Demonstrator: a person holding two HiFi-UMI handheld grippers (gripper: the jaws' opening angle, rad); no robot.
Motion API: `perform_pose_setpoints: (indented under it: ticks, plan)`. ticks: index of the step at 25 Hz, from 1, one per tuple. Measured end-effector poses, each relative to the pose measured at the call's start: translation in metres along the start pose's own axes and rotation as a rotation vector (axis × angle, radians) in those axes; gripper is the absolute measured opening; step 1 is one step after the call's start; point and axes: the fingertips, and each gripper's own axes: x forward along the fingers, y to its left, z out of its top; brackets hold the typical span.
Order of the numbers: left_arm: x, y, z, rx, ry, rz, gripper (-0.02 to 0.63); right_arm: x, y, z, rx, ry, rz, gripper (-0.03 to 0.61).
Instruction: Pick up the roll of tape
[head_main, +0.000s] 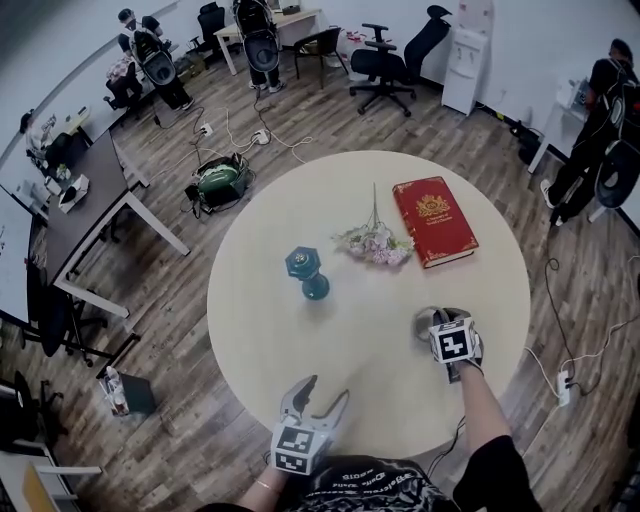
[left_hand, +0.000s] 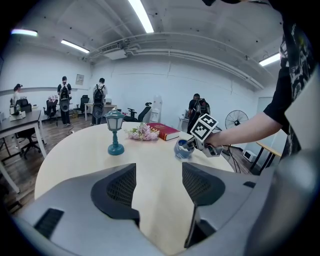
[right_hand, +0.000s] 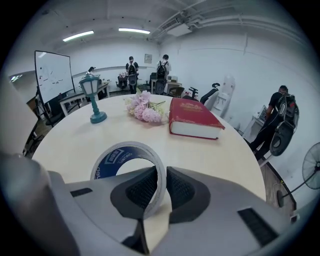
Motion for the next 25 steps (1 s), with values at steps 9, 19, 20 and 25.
perform_pose_setpoints:
  ticks: [9, 19, 20, 25]
  plan:
    - [-0.009, -0.006, 0.002, 0.032, -0.012, -0.035, 0.293, -0.040, 0.001, 0.026, 0.065, -0.126, -0.073, 0.063]
    - [-0.020, -0.013, 0.003, 0.041, -0.044, -0.075, 0.293, -0.096, 0.025, 0.039, 0.136, -0.236, -0.089, 0.063]
    - [-0.021, -0.014, 0.003, 0.042, -0.047, -0.076, 0.293, -0.102, 0.028, 0.041, 0.138, -0.248, -0.091, 0.063]
    - [-0.027, -0.018, 0.002, 0.041, -0.067, -0.095, 0.293, -0.133, 0.040, 0.043, 0.155, -0.301, -0.111, 0.063]
